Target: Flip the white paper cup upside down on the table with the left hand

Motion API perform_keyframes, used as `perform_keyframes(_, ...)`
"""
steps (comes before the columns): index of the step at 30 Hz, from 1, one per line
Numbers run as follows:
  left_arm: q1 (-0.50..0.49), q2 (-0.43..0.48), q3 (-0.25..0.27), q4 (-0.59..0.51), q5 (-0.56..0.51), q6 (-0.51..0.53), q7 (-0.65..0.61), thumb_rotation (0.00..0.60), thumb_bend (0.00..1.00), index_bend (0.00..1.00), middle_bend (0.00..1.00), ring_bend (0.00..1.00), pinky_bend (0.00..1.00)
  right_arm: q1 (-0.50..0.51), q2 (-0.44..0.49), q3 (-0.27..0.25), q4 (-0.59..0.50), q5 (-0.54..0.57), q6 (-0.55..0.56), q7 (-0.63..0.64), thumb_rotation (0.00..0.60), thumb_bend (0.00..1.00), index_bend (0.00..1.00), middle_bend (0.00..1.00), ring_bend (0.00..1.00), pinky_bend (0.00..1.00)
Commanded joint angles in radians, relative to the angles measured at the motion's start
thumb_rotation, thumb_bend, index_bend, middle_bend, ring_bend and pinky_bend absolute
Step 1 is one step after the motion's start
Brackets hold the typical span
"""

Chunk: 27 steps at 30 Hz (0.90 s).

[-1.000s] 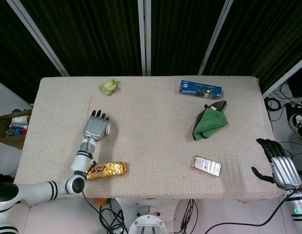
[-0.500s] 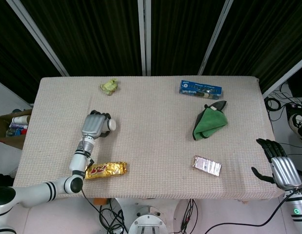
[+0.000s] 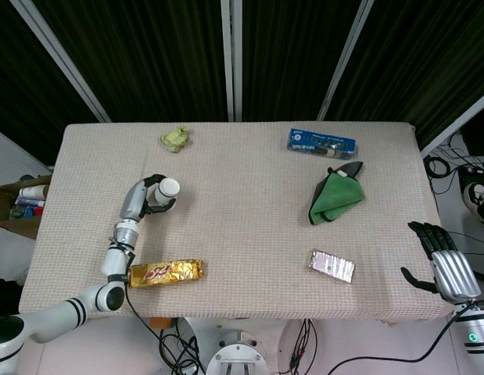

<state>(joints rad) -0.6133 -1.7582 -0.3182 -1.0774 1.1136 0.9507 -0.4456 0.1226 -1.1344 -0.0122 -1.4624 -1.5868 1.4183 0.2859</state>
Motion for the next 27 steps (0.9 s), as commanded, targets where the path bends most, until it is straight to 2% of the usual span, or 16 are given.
perform_keyframes(1, 0.005, -0.012, 0.028, 0.054, 0.029, -0.011, 0.055, 0.6, 0.3, 0.34, 0.35, 0.19, 0.16, 0.0, 0.003, 0.0, -0.004, 0.0, 0.0, -0.003, 0.6, 0.21, 0.1, 0.12, 0.03, 0.09)
perform_keyframes(9, 0.027, 0.019, 0.057, 0.042, 0.036, 0.013, 0.159, 0.6, 0.27, 0.26, 0.27, 0.16, 0.16, -0.002, 0.007, 0.0, -0.014, -0.003, 0.005, -0.01, 0.6, 0.21, 0.1, 0.12, 0.03, 0.09)
perform_keyframes(15, 0.055, 0.079, 0.065, -0.049, 0.046, 0.066, 0.239, 0.6, 0.26, 0.19, 0.21, 0.13, 0.14, -0.003, 0.007, 0.0, -0.016, -0.008, 0.011, -0.01, 0.6, 0.21, 0.1, 0.12, 0.03, 0.09)
perform_keyframes(21, 0.104, 0.197, 0.076, -0.202, 0.082, 0.187, 0.375, 0.6, 0.24, 0.17, 0.19, 0.12, 0.14, -0.005, 0.022, 0.006, -0.018, 0.001, 0.014, -0.011, 0.6, 0.21, 0.1, 0.12, 0.03, 0.09)
perform_keyframes(27, 0.184, 0.362, 0.107, -0.357, 0.085, 0.324, 0.621, 0.6, 0.24, 0.18, 0.19, 0.12, 0.14, 0.007, 0.04, 0.013, -0.019, 0.002, 0.002, 0.006, 0.6, 0.21, 0.1, 0.12, 0.03, 0.09)
